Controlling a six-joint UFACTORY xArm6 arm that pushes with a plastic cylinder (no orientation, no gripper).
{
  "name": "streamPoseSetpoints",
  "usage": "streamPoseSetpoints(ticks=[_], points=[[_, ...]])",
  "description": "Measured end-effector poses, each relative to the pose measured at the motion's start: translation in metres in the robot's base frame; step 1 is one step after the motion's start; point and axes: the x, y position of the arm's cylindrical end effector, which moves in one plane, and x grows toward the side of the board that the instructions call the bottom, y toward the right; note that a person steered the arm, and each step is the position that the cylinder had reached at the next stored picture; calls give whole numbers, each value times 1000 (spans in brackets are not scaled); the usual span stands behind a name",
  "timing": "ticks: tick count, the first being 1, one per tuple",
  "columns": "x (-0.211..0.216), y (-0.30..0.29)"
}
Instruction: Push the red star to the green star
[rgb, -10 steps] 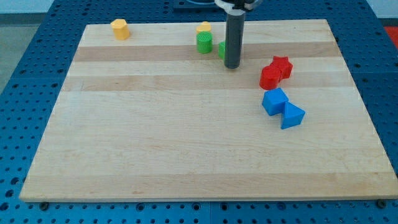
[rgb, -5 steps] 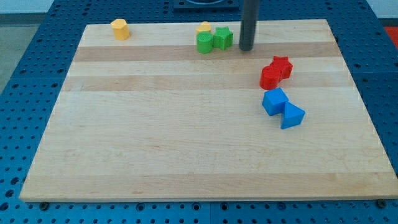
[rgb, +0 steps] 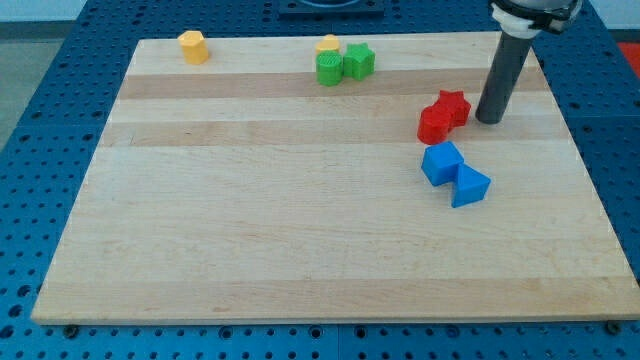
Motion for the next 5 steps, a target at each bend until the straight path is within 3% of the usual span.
streamPoseSetpoints(ticks=[3,5], points=[[1,-35],[25,-51]])
